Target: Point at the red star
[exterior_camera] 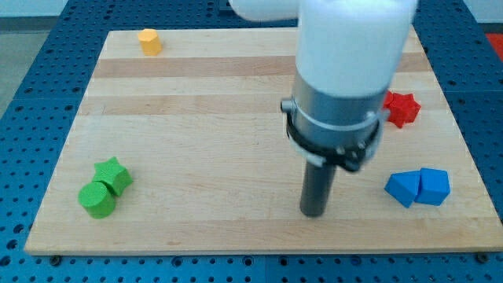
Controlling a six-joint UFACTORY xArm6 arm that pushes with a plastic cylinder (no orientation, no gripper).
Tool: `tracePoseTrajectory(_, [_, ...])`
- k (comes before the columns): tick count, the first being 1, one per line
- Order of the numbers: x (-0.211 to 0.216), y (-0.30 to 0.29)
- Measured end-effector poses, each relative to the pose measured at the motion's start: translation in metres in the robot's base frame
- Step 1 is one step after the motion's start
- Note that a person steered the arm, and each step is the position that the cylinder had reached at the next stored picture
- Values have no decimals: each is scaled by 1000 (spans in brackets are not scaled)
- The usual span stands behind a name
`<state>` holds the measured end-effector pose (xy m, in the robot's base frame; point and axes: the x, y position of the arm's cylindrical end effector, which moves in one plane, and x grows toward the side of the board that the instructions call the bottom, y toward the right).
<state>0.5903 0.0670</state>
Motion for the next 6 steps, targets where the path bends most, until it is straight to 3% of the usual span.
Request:
tracePoseTrajectory(1, [19, 46])
tracePoseTrajectory(3, [16, 165])
tracePoseTrajectory(4, [3, 196])
tracePoseTrajectory(6, [-8, 200])
